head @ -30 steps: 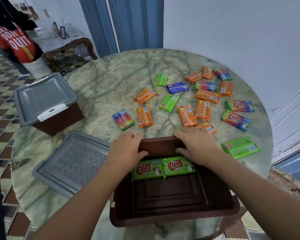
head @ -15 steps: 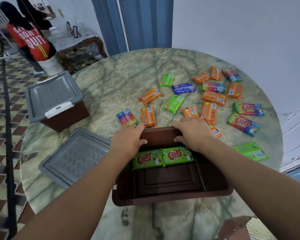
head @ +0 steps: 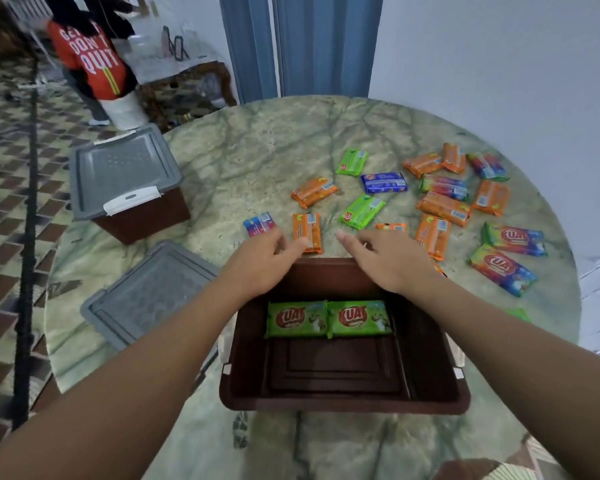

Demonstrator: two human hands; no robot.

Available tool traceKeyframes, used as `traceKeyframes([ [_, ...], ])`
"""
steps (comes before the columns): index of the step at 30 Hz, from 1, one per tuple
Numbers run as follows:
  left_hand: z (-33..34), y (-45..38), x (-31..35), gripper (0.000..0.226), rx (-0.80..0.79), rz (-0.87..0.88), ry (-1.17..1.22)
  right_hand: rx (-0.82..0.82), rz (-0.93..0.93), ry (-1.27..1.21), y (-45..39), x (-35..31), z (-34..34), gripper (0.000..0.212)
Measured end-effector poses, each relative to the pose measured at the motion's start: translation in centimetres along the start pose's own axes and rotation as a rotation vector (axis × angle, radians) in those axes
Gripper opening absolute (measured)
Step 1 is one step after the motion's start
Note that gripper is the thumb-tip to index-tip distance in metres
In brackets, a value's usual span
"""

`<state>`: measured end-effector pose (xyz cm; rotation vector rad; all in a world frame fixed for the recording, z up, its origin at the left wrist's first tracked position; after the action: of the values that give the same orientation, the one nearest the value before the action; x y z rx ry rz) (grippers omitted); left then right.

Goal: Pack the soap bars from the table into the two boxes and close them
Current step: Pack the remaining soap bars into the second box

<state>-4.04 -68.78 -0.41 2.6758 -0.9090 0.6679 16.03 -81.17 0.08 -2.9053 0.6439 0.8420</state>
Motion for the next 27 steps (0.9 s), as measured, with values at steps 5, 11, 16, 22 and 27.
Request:
traceKeyframes([
  [5,-0.9,-5.0,-1.9,0.032,0.007,-0.074,0.026,-0.090,0.034,-0.056,-5.7,-2.5,0.5,0.037],
  [11,0.0,-10.5,-6.2,0.026,-0.205,-0.007,-0.352,-0.270,0.144,0.023,-10.9,-4.1,4.0,0.040],
  [16,0.9,-12.8,-8.4,0.053,-0.292,0.138,-0.703,-0.244,0.299,0.043,-13.9,-3.9,7.7,0.072],
  [22,2.1,-15.0,-9.3,0.076,-0.343,0.256,-0.888,-0.210,0.416,0.066,-16.0,-4.6,10.3,0.105],
  [27,2.6,-16.1,-9.6,0.061,-0.239,0.351,-0.931,-0.185,0.434,0.115,-16.2,-4.7,10.9,0.110],
])
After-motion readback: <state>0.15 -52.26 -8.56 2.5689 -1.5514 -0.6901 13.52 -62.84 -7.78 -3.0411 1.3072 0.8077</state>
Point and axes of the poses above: each hand's wrist, its own y-axis away from the middle knuckle, its own z-axis out of the palm, x = y × z, the point moved 1 cm from there along -y, towards the middle knuckle, and after that the axes turned 6 degrees about -y, right-handed, at the moved point
